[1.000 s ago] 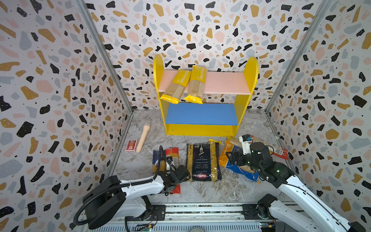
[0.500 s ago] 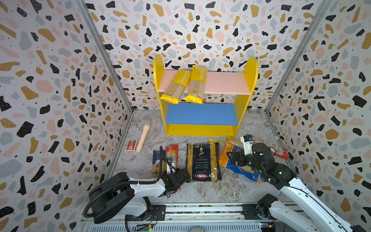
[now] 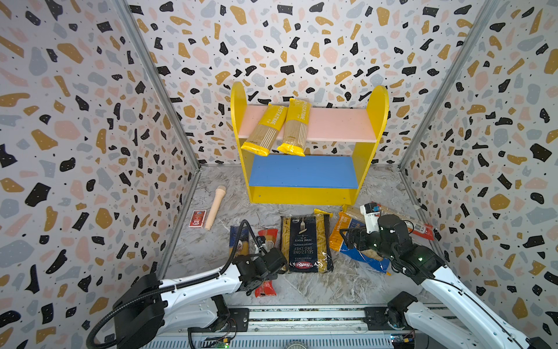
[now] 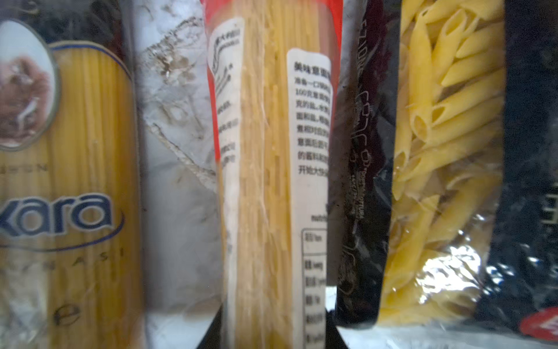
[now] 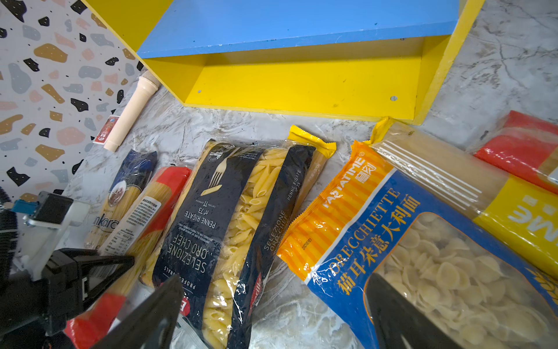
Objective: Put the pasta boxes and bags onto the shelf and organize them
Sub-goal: 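Lift the spaghetti pack upright with the left gripper while the right gripper rises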
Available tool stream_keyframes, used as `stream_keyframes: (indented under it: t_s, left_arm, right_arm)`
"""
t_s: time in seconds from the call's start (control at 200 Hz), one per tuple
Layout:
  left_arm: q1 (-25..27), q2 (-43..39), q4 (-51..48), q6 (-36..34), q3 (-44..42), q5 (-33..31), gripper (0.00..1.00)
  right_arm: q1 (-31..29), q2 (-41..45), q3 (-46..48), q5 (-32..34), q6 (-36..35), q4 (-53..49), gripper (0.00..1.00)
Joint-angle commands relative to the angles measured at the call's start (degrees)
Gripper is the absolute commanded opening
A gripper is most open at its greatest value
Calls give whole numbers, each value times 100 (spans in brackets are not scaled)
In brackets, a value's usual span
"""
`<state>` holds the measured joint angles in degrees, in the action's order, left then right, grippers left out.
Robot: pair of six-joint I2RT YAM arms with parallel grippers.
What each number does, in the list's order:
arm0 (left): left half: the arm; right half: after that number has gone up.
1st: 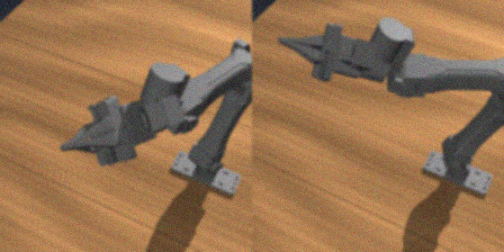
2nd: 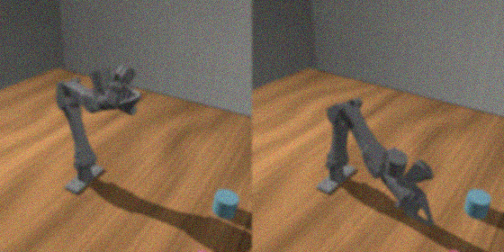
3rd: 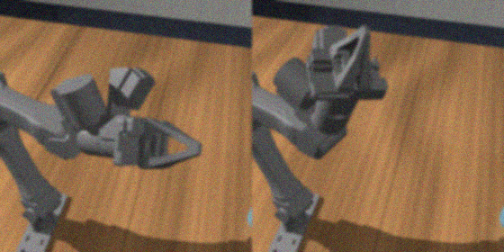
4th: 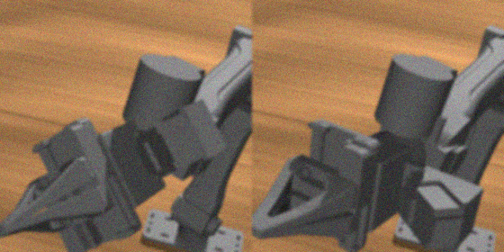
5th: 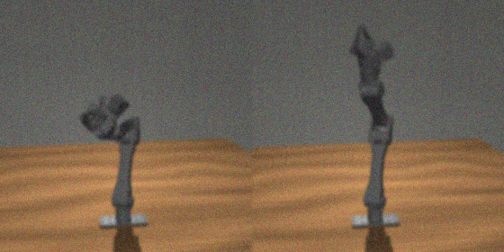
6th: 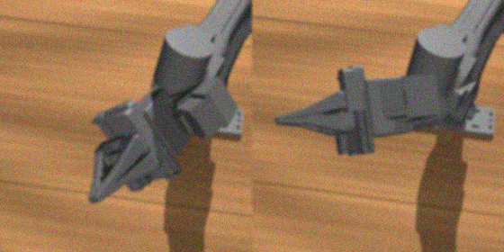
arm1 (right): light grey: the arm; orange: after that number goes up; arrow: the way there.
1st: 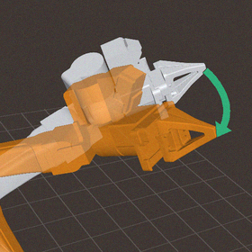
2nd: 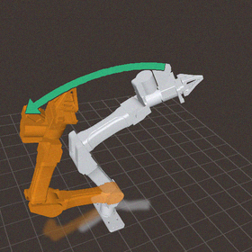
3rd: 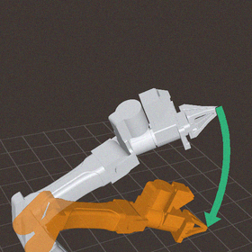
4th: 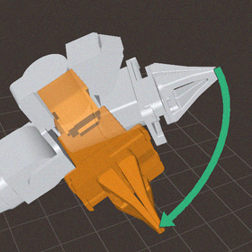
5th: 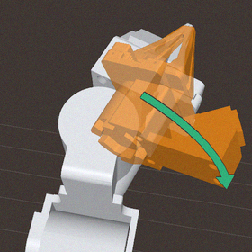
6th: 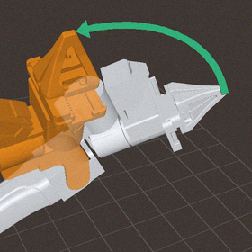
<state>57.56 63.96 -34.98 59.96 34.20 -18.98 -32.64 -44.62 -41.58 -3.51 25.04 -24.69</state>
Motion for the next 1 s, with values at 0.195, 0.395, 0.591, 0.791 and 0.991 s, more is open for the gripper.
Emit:
stream_keyframes:
  t_s: [0.195, 0.395, 0.591, 0.791, 0.991]
  left_arm:
    - [18, -97, -663, -359, 1167, -634, 27]
    - [10, 84, -253, -503, 1590, -754, 25]
    - [10, 373, 332, -753, 2161, -694, 25]
    - [10, 770, 644, -1046, 2794, -502, 25]
    - [10, 851, 880, -1153, 3070, -92, 24]
  right_arm:
    - [-16, -17, 176, -916, 153, 382, 95]
    - [-18, -33, 685, -2191, 525, 1045, 95]
    - [-31, -26, 1116, -3309, 1098, 1835, 95]
    - [-193, 137, 1259, -3567, 1471, 2212, 95]
    - [-292, 218, 1222, -3548, 1465, 2202, 95]
